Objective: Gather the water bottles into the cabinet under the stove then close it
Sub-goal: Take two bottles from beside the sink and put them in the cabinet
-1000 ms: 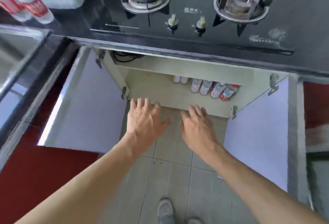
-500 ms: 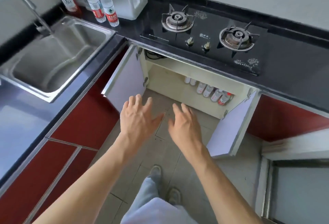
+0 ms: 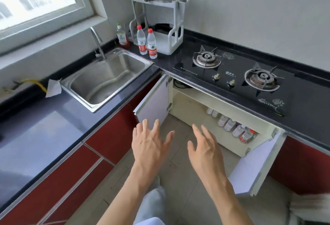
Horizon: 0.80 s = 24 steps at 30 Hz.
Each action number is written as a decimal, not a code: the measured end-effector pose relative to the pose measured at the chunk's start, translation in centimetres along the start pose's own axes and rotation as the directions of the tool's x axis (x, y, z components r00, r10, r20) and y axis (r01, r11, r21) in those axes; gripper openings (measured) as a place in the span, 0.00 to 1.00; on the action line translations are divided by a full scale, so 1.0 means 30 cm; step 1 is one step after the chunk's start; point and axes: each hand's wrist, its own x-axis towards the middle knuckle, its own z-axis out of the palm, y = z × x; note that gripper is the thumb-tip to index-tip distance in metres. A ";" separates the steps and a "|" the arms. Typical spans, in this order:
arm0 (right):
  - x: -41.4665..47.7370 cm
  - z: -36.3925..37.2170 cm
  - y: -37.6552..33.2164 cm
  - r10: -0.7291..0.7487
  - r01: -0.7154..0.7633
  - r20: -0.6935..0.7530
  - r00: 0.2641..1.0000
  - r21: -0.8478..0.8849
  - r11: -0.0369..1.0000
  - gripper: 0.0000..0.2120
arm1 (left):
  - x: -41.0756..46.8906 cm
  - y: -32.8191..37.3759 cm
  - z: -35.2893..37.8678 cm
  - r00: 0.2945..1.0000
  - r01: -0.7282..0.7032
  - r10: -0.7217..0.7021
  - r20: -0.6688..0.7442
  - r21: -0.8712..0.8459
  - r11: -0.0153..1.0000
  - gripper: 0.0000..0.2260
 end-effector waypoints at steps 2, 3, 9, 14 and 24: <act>0.060 0.003 -0.034 -0.017 0.017 0.007 1.000 -0.001 1.000 0.30 | 0.054 -0.015 0.005 1.000 -0.002 0.002 -0.013 -0.023 1.000 0.34; 0.097 0.008 -0.053 -0.029 0.029 0.011 1.000 0.006 1.000 0.30 | 0.087 -0.026 0.007 1.000 -0.004 0.003 -0.010 -0.029 1.000 0.33; 0.347 0.053 -0.217 -0.081 0.081 0.028 0.996 0.003 0.997 0.32 | 0.345 -0.135 -0.021 0.999 0.014 -0.014 0.034 -0.011 1.000 0.34; 0.579 0.091 -0.398 -0.113 0.113 0.044 0.993 0.004 0.994 0.32 | 0.597 -0.241 -0.069 0.999 0.037 -0.036 0.013 -0.039 0.999 0.35; 0.945 0.264 -0.630 -0.118 0.119 0.085 0.989 -0.004 0.993 0.32 | 1.005 -0.445 -0.001 0.995 0.079 -0.079 0.066 0.006 0.997 0.35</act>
